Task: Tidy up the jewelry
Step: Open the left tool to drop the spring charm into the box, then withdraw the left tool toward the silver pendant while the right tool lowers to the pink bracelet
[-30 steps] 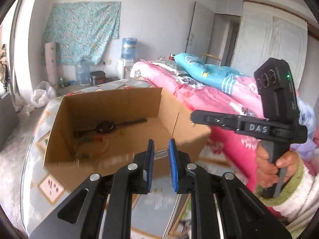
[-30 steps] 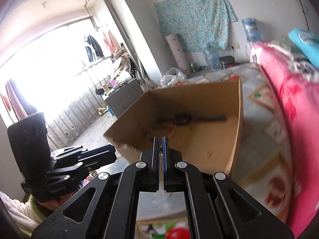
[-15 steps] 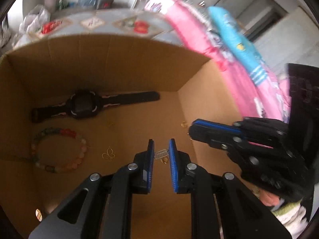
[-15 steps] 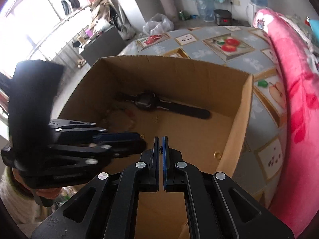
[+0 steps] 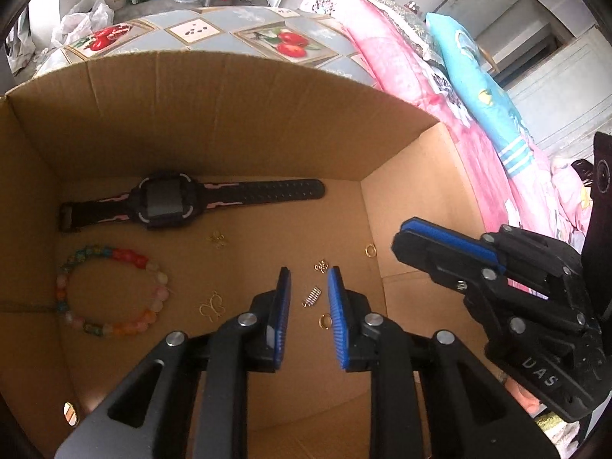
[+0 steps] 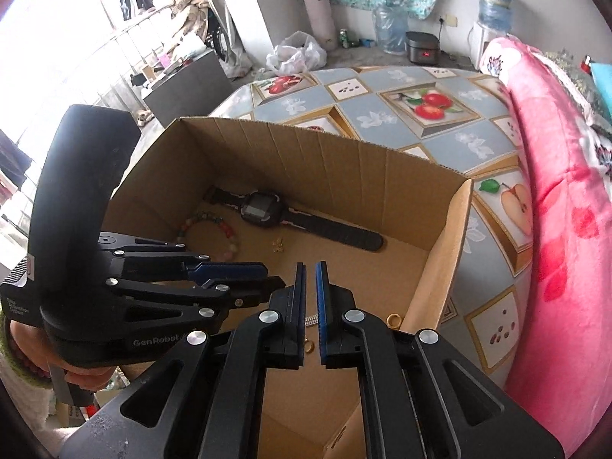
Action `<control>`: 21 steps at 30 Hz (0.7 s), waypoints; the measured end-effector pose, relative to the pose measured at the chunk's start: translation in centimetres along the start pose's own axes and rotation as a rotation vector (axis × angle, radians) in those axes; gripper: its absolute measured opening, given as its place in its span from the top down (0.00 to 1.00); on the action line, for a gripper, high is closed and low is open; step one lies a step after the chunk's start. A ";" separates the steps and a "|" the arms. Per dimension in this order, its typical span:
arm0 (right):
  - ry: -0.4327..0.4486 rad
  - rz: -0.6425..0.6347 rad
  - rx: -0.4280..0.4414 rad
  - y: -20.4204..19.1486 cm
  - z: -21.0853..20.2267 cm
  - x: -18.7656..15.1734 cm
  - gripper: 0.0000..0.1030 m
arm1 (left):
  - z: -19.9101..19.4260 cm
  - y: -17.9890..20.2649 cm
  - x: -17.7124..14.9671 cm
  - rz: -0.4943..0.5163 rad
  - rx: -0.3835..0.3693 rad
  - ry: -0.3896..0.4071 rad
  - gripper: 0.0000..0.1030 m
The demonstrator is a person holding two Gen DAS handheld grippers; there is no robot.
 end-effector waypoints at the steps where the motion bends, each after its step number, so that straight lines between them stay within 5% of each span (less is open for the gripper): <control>1: 0.014 0.001 0.003 -0.2 -0.5 0.0 0.94 | -0.3 0.0 0.1 0.003 0.000 0.019 0.82; 9: 0.237 -0.013 0.086 -3.6 -8.6 0.4 0.88 | -8.0 1.8 -1.1 0.149 0.006 0.298 0.78; 15: 0.411 -0.034 0.193 -6.8 -15.3 -3.5 0.74 | -15.7 1.7 -6.8 0.244 0.023 0.537 0.55; 21: 0.400 0.005 0.210 -8.6 -14.2 -9.9 0.54 | -16.3 0.1 -14.1 0.282 0.117 0.582 0.31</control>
Point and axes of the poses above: each gripper's, at about its wrist camera, not at the fingertips, and z roughly the way its jaws point, y to its right, x to its top, the point moved 10 cm from there along z, roughly the way its jaws point, and after that the axes turned 5 degrees about x, right-handed, at the moved point
